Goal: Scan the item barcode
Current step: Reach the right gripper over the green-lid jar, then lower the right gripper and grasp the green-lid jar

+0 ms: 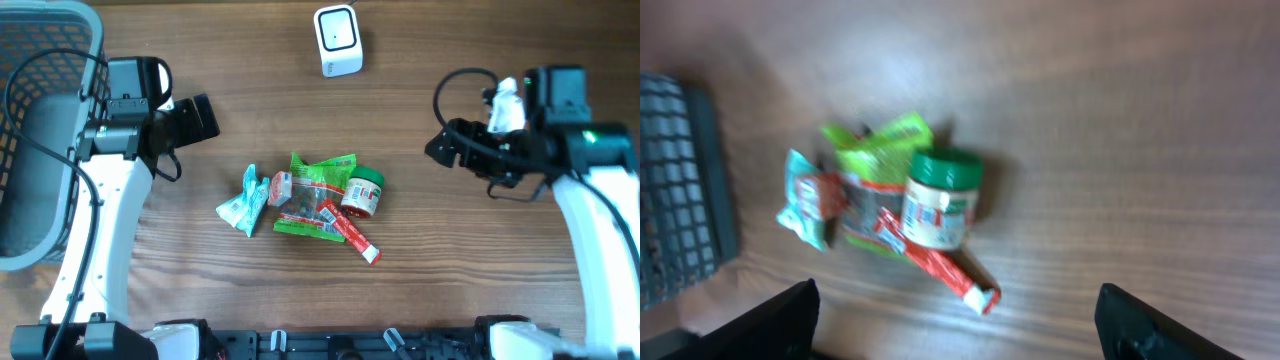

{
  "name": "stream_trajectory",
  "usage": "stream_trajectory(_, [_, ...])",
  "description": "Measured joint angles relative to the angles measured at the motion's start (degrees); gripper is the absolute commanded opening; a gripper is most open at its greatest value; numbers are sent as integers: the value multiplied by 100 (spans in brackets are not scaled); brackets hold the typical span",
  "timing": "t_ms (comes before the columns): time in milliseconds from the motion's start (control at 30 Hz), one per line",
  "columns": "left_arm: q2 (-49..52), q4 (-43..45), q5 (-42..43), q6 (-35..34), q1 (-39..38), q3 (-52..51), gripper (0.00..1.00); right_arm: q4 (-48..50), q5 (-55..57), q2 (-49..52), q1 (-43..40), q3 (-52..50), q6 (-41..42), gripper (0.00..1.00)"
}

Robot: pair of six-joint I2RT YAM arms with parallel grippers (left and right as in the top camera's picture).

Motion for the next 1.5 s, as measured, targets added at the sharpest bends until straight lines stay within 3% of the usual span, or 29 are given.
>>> stream_trajectory(167, [0, 4, 0, 0, 0, 0, 100, 162, 9, 1191, 673, -22, 345, 83])
stream_trajectory(333, [0, 2, 0, 0, 0, 0, 100, 981, 289, 1928, 1556, -37, 1012, 83])
stream_trajectory(833, [0, 2, 0, 0, 0, 0, 100, 1471, 1558, 2677, 2629, -42, 2247, 80])
stream_trajectory(900, [0, 0, 0, 0, 0, 0, 100, 1469, 1593, 2750, 2767, -42, 2435, 72])
stream_trajectory(967, [0, 2, 0, 0, 0, 0, 100, 1453, 1646, 2817, 2905, -42, 2542, 70])
stream_trajectory(1267, [0, 0, 0, 0, 0, 0, 100, 1064, 2092, 2979, 3121, -42, 2487, 68])
stream_trajectory(1500, [0, 2, 0, 0, 0, 0, 100, 1025, 2295, 2979, 3108, -42, 1322, 67])
